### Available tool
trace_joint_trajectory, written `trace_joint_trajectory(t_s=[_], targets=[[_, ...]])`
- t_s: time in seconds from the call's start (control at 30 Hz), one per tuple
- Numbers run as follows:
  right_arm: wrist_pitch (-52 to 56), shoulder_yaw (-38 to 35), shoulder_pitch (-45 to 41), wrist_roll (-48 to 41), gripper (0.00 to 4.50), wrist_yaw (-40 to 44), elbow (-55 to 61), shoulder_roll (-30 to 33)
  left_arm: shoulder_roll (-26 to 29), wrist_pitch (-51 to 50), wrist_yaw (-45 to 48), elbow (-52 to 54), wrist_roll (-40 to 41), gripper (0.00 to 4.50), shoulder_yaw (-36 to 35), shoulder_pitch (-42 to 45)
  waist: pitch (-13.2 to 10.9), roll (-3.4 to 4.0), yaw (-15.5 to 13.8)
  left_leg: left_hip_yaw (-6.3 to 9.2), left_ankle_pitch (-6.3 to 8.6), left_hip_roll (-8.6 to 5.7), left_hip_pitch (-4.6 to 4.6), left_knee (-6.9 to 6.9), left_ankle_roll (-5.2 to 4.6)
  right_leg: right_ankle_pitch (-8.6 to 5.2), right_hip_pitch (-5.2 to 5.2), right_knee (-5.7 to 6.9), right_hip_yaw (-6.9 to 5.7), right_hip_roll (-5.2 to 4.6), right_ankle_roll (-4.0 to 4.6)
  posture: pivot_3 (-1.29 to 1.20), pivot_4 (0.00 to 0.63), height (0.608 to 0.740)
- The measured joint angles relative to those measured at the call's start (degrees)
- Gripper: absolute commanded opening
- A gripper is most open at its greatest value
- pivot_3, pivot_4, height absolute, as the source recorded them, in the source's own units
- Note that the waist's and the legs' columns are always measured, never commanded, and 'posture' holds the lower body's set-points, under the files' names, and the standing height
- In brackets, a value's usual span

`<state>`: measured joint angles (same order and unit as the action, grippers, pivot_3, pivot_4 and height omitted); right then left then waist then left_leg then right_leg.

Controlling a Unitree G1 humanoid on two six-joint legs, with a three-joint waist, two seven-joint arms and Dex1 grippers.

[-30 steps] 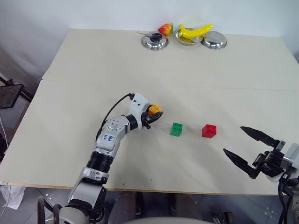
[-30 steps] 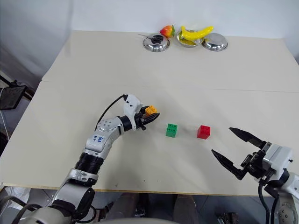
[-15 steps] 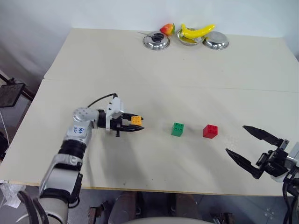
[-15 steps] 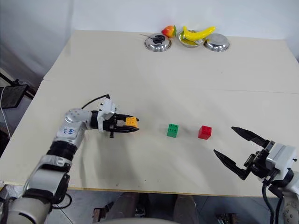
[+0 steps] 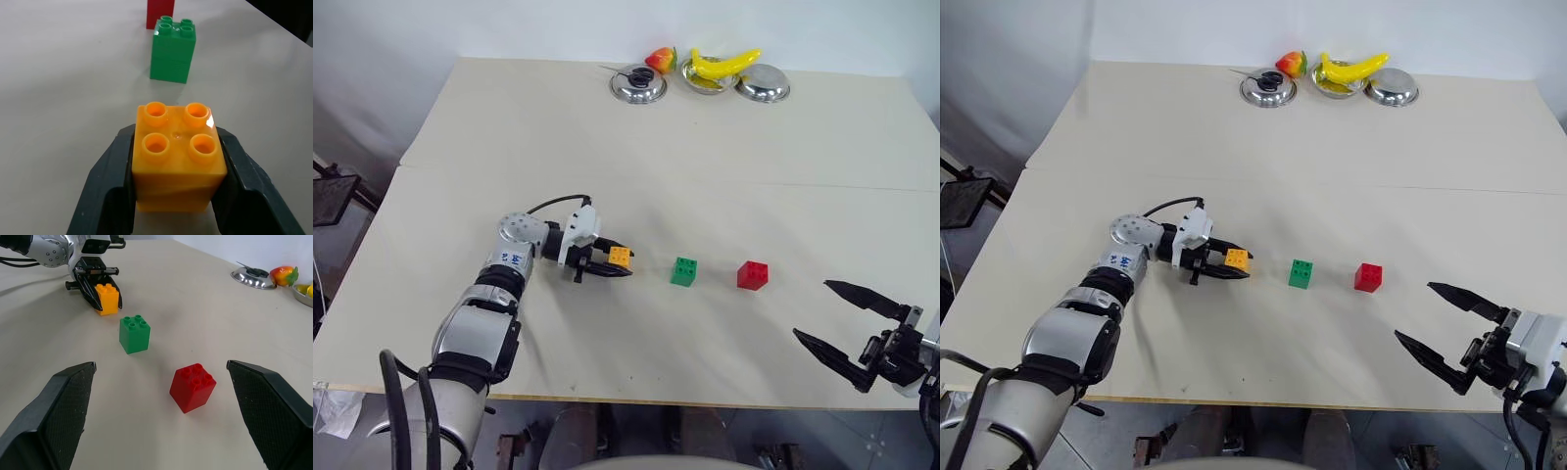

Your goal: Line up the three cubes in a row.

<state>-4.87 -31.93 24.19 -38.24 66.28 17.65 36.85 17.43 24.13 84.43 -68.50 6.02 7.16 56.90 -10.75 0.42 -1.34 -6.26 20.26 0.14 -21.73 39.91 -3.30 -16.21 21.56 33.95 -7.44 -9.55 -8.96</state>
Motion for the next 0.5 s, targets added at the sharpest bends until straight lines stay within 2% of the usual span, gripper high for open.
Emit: trace_joint_trajectory(t_s=[0.2, 0.27, 0.43, 0.5], targets=[[-0.02, 0.01, 0.51, -0.02, 4.50, -0.38, 0.21, -0.31, -1.20, -0.82, -1.00, -1.13, -1.65, 1.53, -0.44, 0.94, 0.02, -0.03, -0.29, 0.08, 0.02, -0.03, -0.01, 0.04, -0.05, 0.01, -0.06, 0.00, -0.02, -0.04, -0.01, 0.00, 0.150, 0.740], [-0.02, 0.03, 0.69, -0.04, 4.50, -0.71, 0.25, -0.87, -1.33, -1.35, -1.02, -1.39, -1.79, 2.28, -0.61, 0.96, 0.03, -0.03, -0.28, 0.08, 0.02, -0.04, -0.01, 0.06, -0.06, 0.01, -0.06, 0.01, -0.01, -0.05, -0.02, 0.00, 0.150, 0.740], [0.00, 0.05, 0.62, -0.18, 4.50, -0.72, 0.28, -0.98, -1.43, -2.13, -0.94, -1.77, -2.56, 3.76, -1.22, 0.94, 0.03, -0.03, -0.13, 0.08, 0.02, -0.02, -0.03, 0.07, -0.07, 0.02, -0.04, 0.01, -0.02, -0.05, -0.03, 0.00, 0.150, 0.740], [-0.02, 0.05, 0.24, -0.17, 4.50, -0.30, 0.25, -0.97, -0.88, -1.24, -0.07, -1.54, -2.39, 3.76, -2.06, 0.80, 0.02, -0.05, 0.01, 0.08, 0.02, -0.01, -0.09, 0.08, -0.07, 0.02, 0.01, 0.01, -0.04, -0.05, -0.03, 0.00, 0.150, 0.740]])
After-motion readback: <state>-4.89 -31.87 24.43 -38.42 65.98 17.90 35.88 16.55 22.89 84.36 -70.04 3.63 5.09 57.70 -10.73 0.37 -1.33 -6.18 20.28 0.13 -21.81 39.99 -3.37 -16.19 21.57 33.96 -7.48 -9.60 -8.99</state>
